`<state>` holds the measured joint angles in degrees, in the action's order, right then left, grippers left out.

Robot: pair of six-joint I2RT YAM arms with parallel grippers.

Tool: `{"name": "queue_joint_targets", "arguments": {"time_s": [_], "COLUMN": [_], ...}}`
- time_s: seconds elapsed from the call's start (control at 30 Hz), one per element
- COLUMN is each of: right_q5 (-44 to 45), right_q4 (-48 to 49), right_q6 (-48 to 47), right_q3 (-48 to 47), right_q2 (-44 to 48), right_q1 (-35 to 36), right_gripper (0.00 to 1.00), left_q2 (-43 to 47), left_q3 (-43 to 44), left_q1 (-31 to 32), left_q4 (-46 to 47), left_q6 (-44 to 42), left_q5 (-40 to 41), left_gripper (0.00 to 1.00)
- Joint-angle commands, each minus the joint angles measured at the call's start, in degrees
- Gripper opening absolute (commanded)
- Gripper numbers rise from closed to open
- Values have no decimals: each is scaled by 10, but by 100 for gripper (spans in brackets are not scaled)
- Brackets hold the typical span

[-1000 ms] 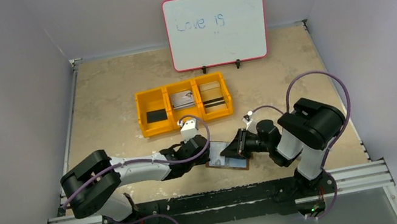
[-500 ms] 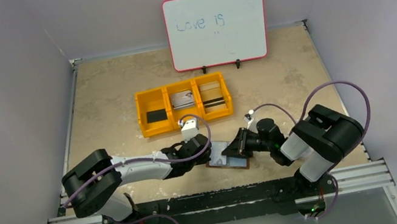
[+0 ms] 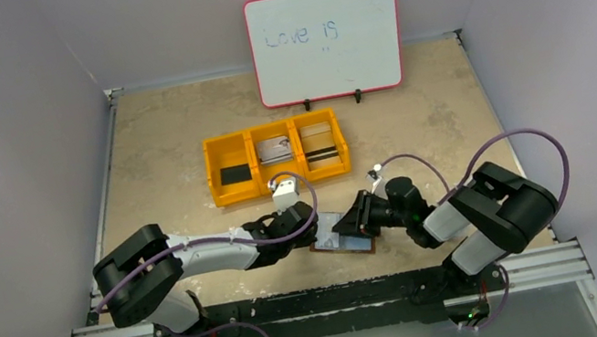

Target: Take the credit cards out of the card holder

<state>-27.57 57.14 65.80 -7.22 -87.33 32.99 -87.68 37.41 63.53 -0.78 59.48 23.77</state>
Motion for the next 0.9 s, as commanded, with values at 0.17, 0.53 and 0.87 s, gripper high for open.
{"name": "queue_joint_targets", "arguments": {"time_s": [0.17, 0.53, 0.87], "right_q5": [16, 54, 70], "right_q4": [-8, -8, -62], "right_q6": [-16, -7, -22], "right_q3": [-15, 13, 12], "right_q2": [10, 45, 81], "right_q1": [1, 2, 1], "right_gripper": [24, 4, 0], "left_q2": [-8, -8, -7], "left_q3": [1, -7, -14], "left_q1": [4, 4, 3], "left_q4": [-43, -35, -36], "left_q6": [-1, -5, 8], "left_q5": [1, 1, 13], "left_gripper": [0, 0, 0]}}
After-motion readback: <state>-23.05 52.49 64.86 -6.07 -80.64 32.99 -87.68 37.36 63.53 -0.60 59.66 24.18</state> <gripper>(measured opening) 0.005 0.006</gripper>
